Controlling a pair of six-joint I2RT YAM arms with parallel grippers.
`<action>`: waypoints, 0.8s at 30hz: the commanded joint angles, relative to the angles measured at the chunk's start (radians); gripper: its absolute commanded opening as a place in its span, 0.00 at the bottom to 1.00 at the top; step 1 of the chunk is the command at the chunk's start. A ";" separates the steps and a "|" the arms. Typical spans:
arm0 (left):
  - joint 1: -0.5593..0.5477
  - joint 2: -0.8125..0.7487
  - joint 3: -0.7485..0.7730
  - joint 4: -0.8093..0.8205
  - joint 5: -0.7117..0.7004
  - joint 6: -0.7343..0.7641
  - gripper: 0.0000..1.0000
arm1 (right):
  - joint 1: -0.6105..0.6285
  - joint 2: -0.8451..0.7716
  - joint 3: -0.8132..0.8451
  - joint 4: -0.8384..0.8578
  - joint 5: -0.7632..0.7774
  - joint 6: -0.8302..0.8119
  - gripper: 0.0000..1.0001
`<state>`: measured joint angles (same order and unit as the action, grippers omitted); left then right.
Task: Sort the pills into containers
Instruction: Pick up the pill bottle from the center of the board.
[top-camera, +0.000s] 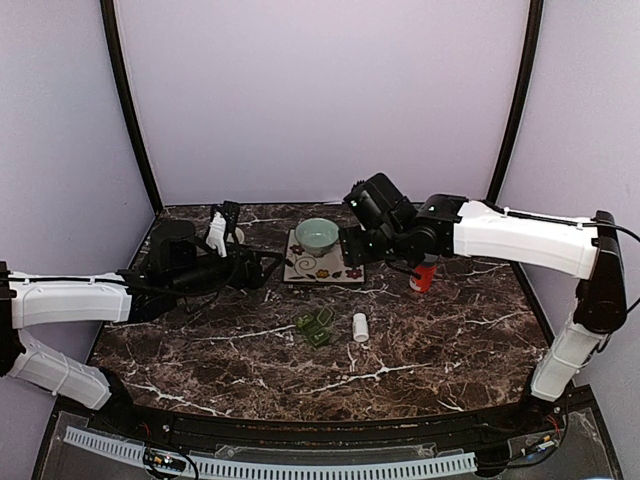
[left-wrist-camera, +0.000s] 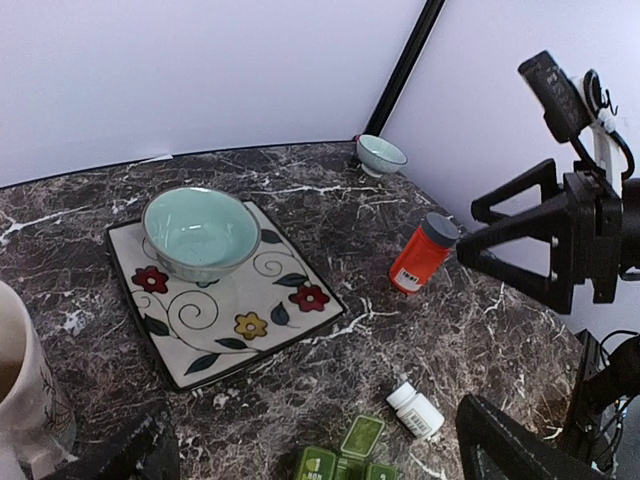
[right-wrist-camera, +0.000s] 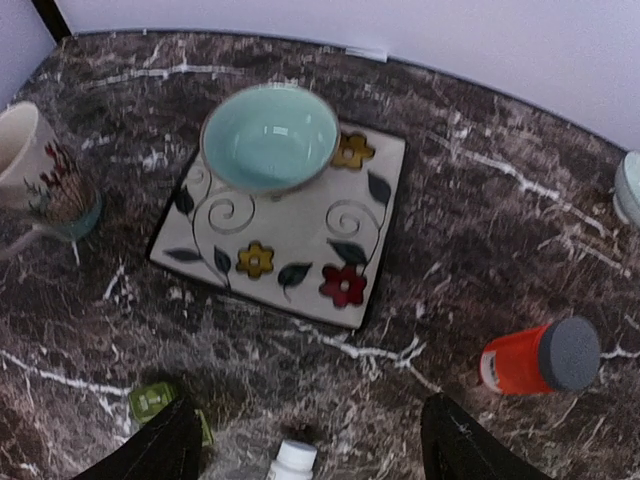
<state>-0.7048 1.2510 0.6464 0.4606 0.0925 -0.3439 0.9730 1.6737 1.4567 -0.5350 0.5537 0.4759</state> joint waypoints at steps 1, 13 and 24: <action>-0.048 -0.001 0.019 -0.093 -0.071 0.005 0.99 | -0.003 0.014 -0.041 -0.174 -0.188 0.176 0.74; -0.138 0.007 0.000 -0.152 -0.199 -0.007 0.99 | -0.017 0.087 -0.145 -0.104 -0.445 0.313 0.72; -0.160 0.007 -0.025 -0.143 -0.213 -0.014 0.97 | -0.072 0.178 -0.162 -0.085 -0.534 0.349 0.68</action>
<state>-0.8570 1.2644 0.6441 0.3195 -0.1047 -0.3519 0.9268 1.8324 1.3018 -0.6445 0.0605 0.8024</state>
